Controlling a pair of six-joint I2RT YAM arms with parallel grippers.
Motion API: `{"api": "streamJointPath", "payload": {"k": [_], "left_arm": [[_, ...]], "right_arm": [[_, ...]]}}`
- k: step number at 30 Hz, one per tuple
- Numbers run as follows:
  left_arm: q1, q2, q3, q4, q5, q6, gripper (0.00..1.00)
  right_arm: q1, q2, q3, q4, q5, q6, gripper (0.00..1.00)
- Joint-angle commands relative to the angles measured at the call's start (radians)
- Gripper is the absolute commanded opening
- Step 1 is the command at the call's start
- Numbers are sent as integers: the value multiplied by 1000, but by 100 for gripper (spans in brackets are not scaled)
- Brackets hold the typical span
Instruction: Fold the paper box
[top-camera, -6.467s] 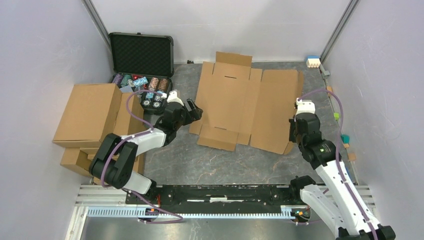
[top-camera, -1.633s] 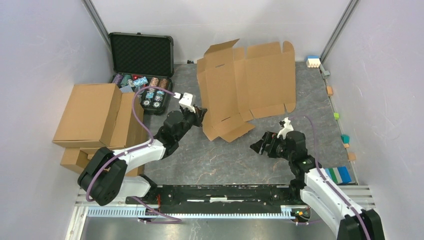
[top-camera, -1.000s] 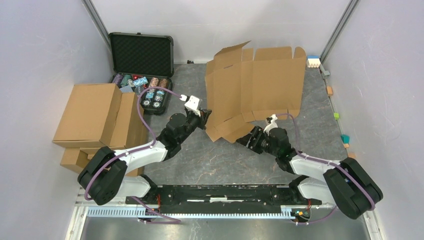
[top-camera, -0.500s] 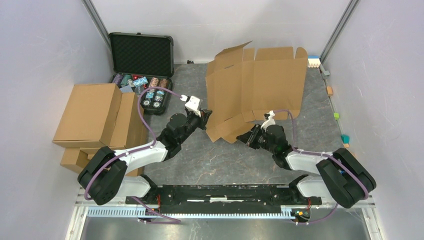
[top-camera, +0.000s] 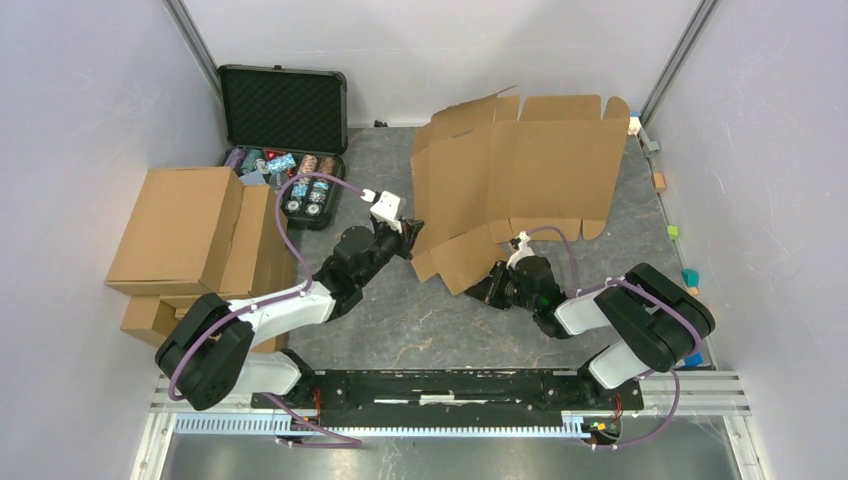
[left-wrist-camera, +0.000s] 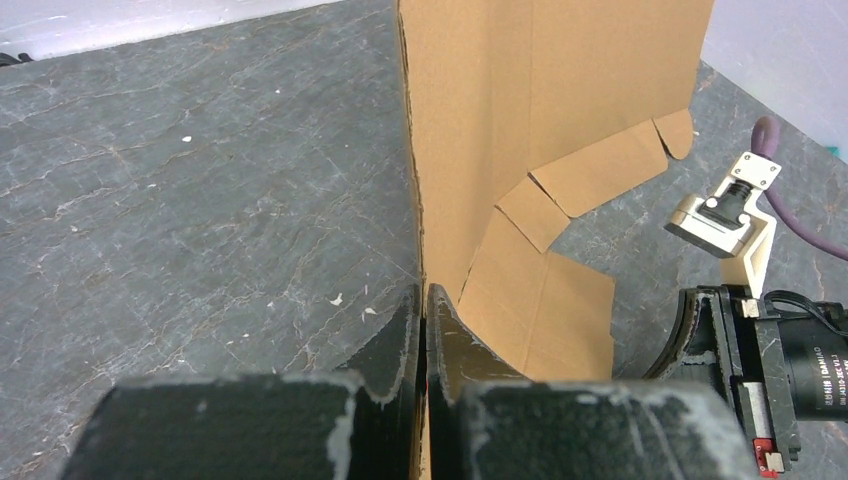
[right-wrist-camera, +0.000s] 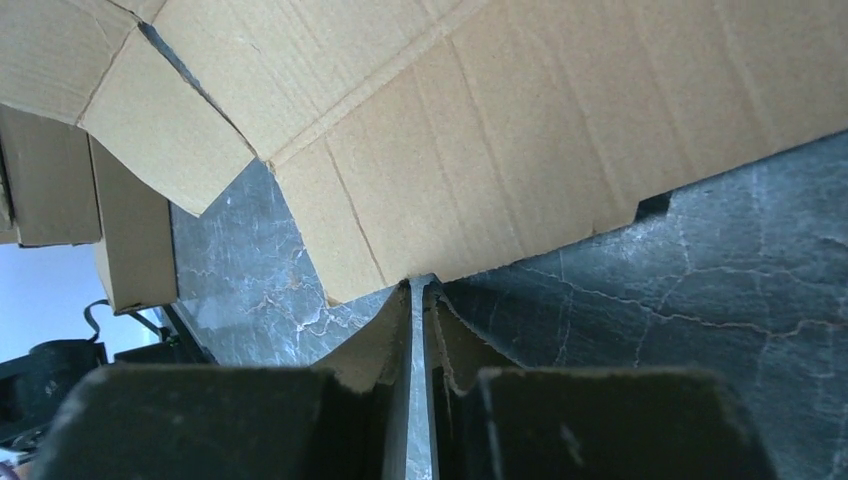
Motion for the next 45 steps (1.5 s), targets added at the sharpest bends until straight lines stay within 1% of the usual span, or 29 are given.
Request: {"api": "streamJointPath", "payload": {"k": [1, 4, 8, 10, 12, 13, 15, 18, 20, 25, 26, 30, 33, 37, 41, 45], "left_arm": [[-6, 5, 40, -39, 26, -39, 2], [-6, 9, 36, -22, 40, -48, 2], [-4, 23, 35, -2, 50, -92, 3], [3, 42, 54, -31, 54, -129, 2], [5, 54, 74, -57, 63, -136, 2], [5, 53, 73, -53, 63, -129, 2], [4, 43, 54, -26, 61, -117, 2], [5, 32, 44, -20, 47, -96, 2], [5, 29, 46, -27, 48, -93, 2], [4, 19, 51, -48, 41, -86, 2], [5, 20, 54, -53, 41, -96, 2], [1, 52, 64, -48, 57, -97, 2], [-1, 76, 33, 28, 39, -62, 2], [-19, 110, 42, 36, 35, 13, 2], [-60, 130, 60, 14, -21, 104, 2], [-89, 140, 67, -1, -87, 151, 2]], "right_arm": [[12, -6, 30, 33, 50, -81, 14], [28, -31, 67, -35, 96, -160, 14], [65, -28, 89, -35, 146, -218, 16], [77, -16, 105, -38, 154, -238, 16], [91, -6, 122, -57, 173, -257, 19], [100, -4, 129, -65, 181, -265, 22], [115, -10, 138, -72, 199, -285, 32], [121, -29, 123, -55, 200, -296, 42], [121, -37, 114, -39, 200, -297, 54], [121, -57, 97, -27, 228, -292, 65], [121, -63, 91, -19, 229, -293, 65], [121, -65, 86, -16, 236, -286, 57], [121, -76, 76, -14, 250, -278, 48], [120, -88, 65, -10, 258, -271, 36], [121, -88, 68, -19, 253, -270, 34], [121, -102, 57, -12, 242, -270, 30]]}}
